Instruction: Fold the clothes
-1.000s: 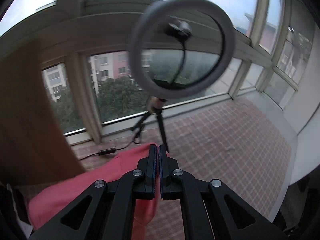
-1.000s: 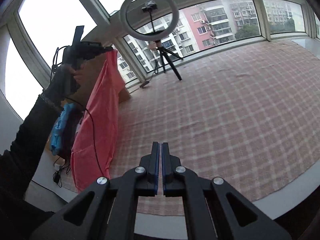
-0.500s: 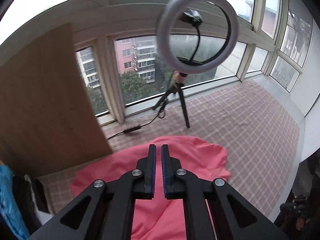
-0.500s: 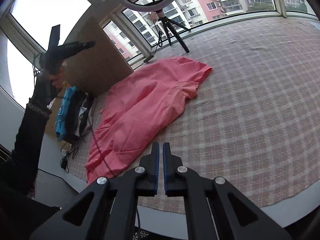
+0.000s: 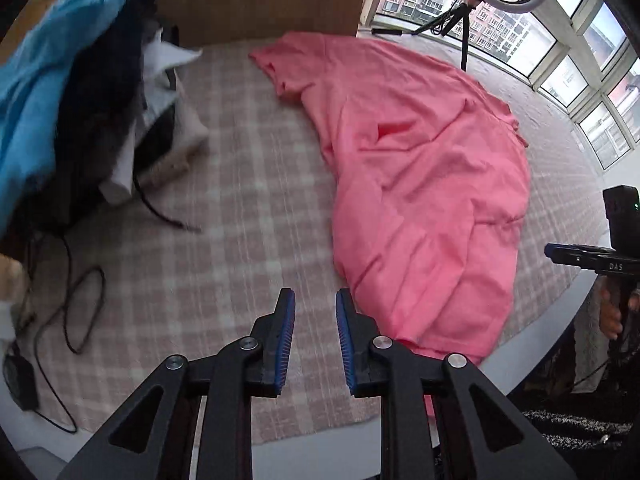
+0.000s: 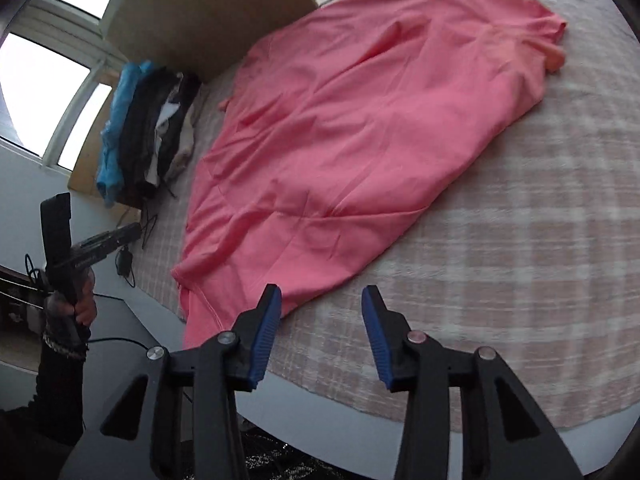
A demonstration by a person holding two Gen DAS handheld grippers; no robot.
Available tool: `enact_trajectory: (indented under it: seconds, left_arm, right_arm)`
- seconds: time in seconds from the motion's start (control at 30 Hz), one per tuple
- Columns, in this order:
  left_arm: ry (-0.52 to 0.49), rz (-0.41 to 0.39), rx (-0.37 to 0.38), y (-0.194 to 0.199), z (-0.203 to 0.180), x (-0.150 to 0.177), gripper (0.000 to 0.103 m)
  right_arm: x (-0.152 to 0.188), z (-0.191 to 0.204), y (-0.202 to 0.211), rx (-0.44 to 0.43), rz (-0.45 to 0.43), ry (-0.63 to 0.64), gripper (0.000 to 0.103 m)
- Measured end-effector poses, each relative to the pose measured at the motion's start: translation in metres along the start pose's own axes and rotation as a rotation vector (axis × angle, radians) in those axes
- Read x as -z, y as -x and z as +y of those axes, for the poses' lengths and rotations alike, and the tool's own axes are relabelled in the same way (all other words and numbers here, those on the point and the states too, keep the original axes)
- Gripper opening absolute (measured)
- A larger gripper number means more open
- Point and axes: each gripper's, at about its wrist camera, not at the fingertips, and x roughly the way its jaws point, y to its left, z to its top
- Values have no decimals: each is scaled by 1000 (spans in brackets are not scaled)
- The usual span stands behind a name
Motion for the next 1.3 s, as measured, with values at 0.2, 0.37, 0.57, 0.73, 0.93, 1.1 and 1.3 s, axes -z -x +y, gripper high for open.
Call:
enact_trajectory:
  seconds: [0.2,0.37,0.57,0.73,0.93,1.1,1.3]
  left_arm:
    - [16,-29,51,1,13,17,20]
    - [2,-32,56,-1,18,17,20]
    - [-19,-34,89,-4,17,13,20]
    - [-45,-25,132,-15,2,5,20]
    - [-144,-10,192,-39,-54,-11,21]
    - [-263,1,219,-57,-108,-22,32]
    - [-320,15,183,-79,-137,-30,33]
  right_arm:
    - [6,48,-64,66,84,93,45]
    - [11,78,-69,113,10,199,2]
    - [-1,72,8,97,-184,185,1]
    - [-33,47,103,317,-405,168,1]
    - [-57,-29,130,528,-368,22,2]
    - [-41,-54,126,401,-314,-17,8]
    - [-19,-49,116,366,-278,-15,14]
